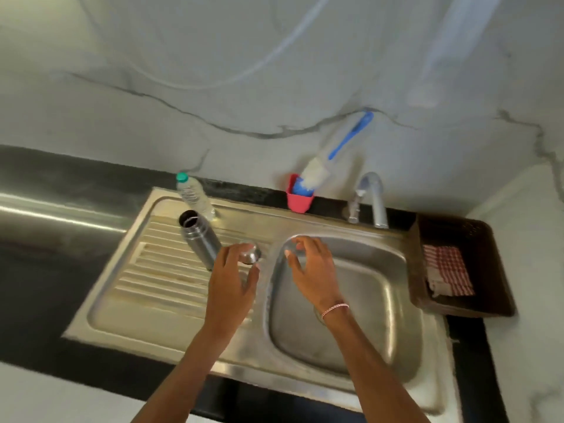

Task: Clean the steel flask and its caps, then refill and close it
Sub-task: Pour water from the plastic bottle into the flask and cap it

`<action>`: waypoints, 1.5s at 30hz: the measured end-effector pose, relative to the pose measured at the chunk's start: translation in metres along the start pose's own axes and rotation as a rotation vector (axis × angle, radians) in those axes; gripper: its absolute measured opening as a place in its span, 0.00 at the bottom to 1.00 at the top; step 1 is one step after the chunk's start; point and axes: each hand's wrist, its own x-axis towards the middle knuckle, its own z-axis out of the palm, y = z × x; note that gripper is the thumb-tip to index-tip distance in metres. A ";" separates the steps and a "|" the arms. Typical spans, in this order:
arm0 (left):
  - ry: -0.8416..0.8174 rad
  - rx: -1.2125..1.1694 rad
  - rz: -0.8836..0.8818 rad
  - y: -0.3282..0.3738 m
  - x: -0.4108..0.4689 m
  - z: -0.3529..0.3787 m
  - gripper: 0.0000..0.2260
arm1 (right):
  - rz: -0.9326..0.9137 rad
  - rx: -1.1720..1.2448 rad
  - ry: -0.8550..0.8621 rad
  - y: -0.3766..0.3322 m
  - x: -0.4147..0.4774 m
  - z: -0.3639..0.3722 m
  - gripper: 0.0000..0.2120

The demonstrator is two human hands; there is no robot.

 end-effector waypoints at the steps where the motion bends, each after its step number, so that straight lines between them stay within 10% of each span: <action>1: 0.049 -0.014 -0.032 -0.009 0.002 -0.011 0.13 | -0.019 0.006 -0.033 -0.011 0.010 0.008 0.15; 12: 0.368 -0.092 -0.229 -0.090 0.096 -0.108 0.10 | -0.190 -0.010 -0.335 -0.128 0.160 0.089 0.13; 21: -0.095 0.267 -0.079 -0.149 0.215 -0.103 0.23 | -0.218 -0.218 -0.634 -0.148 0.233 0.154 0.32; 45: 0.076 0.410 0.269 -0.015 0.225 -0.152 0.11 | -0.319 0.249 -0.346 -0.169 0.191 0.074 0.37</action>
